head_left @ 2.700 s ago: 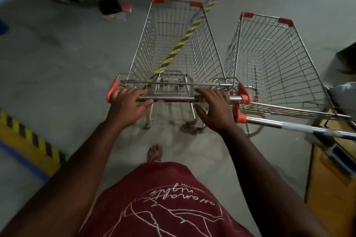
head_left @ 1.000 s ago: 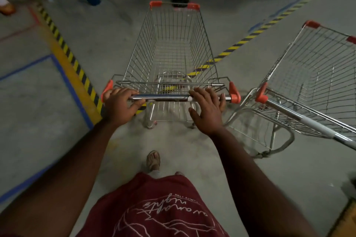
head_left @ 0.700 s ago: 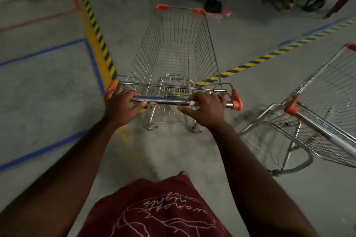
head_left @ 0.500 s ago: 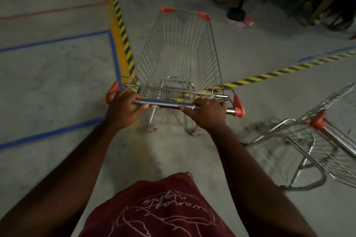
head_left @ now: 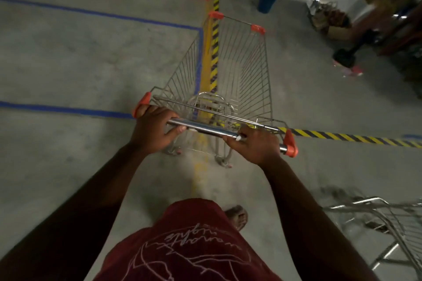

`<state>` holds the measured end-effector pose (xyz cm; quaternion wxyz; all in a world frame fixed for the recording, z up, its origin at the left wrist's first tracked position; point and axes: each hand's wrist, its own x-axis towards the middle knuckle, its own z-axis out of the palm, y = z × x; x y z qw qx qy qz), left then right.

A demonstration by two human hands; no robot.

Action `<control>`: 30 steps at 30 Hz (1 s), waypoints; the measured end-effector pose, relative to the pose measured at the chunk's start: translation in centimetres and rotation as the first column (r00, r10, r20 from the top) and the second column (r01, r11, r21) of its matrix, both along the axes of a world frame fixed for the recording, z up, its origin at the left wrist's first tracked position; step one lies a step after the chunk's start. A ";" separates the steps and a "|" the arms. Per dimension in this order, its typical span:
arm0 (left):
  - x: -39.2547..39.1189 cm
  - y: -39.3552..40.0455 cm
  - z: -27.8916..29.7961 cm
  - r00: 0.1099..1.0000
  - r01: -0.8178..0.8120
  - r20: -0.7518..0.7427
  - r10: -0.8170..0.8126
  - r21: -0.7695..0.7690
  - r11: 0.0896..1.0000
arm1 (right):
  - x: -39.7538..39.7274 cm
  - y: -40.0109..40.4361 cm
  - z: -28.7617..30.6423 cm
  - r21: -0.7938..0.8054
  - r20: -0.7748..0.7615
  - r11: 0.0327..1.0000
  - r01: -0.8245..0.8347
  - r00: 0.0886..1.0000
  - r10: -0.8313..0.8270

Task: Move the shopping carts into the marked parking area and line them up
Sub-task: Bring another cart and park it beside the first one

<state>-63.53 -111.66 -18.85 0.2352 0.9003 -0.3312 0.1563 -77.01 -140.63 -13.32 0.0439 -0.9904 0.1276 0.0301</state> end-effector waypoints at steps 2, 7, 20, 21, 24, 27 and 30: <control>0.4 3.8 0.1 0.999 -0.037 -0.013 0.037 0.003 0.999 | 2.0 3.2 0.5 0.040 -0.077 0.998 -0.056 0.995 0.059; 2.6 13.2 0.5 0.990 -0.125 -0.070 0.125 0.007 0.992 | 5.8 11.8 -0.2 -0.001 0.037 0.986 -0.165 0.986 0.165; 13.0 36.5 0.6 0.963 -0.265 -0.044 0.267 0.047 0.963 | 21.1 34.4 -2.2 -0.118 0.154 0.949 -0.293 0.938 0.309; 14.2 38.2 0.4 0.958 -0.279 -0.046 0.282 0.063 0.958 | 22.7 36.0 -2.4 -0.126 0.165 0.945 -0.301 0.933 0.319; 17.9 43.3 0.5 0.949 -0.301 -0.069 0.309 0.097 0.949 | 27.2 40.8 -2.3 -0.093 0.163 0.930 -0.354 0.916 0.365; 21.5 48.9 0.8 0.941 -0.305 -0.123 0.315 0.093 0.948 | 31.7 45.9 -2.3 -0.011 0.102 0.928 -0.373 0.923 0.372; 25.1 54.9 1.3 0.927 -0.329 -0.165 0.337 0.072 0.942 | 35.7 52.0 -2.1 0.017 0.117 0.922 -0.388 0.916 0.384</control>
